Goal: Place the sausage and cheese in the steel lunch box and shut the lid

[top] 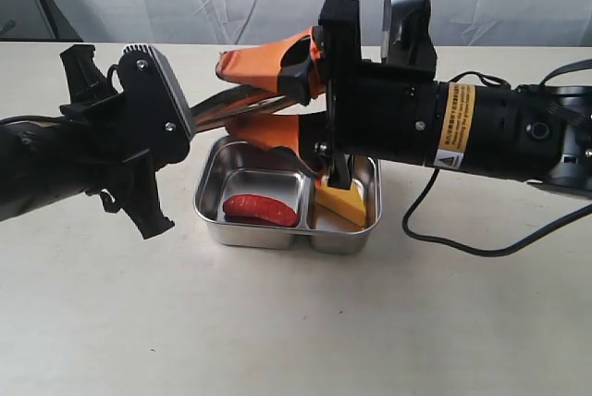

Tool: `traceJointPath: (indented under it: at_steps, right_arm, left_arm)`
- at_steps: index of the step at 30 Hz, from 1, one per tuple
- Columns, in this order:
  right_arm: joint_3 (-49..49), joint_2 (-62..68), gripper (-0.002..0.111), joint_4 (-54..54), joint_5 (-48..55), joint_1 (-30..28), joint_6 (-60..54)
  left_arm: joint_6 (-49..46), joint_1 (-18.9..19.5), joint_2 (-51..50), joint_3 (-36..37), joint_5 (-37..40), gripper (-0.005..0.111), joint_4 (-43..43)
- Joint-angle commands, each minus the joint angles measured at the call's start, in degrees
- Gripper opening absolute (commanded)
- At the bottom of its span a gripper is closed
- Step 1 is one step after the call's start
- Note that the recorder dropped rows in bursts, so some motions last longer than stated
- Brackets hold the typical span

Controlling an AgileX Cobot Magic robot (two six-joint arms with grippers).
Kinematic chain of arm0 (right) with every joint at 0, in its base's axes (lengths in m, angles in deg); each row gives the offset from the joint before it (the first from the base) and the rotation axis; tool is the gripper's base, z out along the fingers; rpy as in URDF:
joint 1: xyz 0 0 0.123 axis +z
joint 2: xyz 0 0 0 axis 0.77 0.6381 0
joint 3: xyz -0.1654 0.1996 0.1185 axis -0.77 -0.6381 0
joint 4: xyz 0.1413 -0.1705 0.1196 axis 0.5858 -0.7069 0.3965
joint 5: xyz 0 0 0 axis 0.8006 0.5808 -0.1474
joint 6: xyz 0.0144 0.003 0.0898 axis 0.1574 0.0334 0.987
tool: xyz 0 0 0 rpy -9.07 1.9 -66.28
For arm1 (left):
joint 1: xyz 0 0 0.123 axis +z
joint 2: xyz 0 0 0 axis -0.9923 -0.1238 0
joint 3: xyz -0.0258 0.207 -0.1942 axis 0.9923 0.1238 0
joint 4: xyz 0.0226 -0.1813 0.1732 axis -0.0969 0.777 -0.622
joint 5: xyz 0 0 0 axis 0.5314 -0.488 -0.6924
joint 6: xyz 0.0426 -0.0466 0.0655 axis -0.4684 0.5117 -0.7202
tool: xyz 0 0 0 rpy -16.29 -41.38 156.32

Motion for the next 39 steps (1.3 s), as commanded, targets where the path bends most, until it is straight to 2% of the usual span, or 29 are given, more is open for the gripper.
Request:
traceJointPath:
  at_steps: [1, 7, 11, 13, 22, 26, 33, 39]
  right_arm:
    - [0.0, 0.1, 0.061, 3.3, 2.3, 0.6, 1.7]
    - [0.0, 0.1, 0.061, 1.9, 6.5, 0.6, 1.8]
    - [0.0, 0.1, 0.060, -0.1, 10.7, 0.6, 1.8]
    - [0.0, 0.1, 0.051, -0.1, 12.6, 0.6, 1.8]
    - [0.1, 0.1, -0.001, -0.2, 18.2, 0.6, 1.7]
    - [0.1, 0.1, -0.001, -0.3, 22.9, 0.5, -1.1]
    - [0.1, 0.1, -0.001, -1.7, 23.3, 0.0, -3.7]
    - [0.1, 0.1, -0.001, -6.7, 28.2, 0.0, -3.7]
  left_arm:
    - [-0.8, -1.3, -1.5, -0.3, -1.9, 0.000, 0.3]
    - [-1.4, -6.4, -3.6, -0.3, -6.9, 0.000, -1.7]
    - [-1.5, -7.1, -3.8, -0.3, -10.1, 0.000, -1.8]
    - [-1.7, -7.1, -3.8, -0.3, -10.7, 0.000, -1.7]
    - [-1.7, -7.1, -3.6, -0.3, -9.8, 0.000, -1.7]
    - [-1.2, -7.1, -2.6, -0.3, -8.5, 0.000, -1.2]
    - [-1.2, -7.1, -1.2, -0.3, -8.7, 0.008, 0.8]
    - [-1.2, -7.1, -0.5, -0.3, -8.6, 0.008, 0.9]
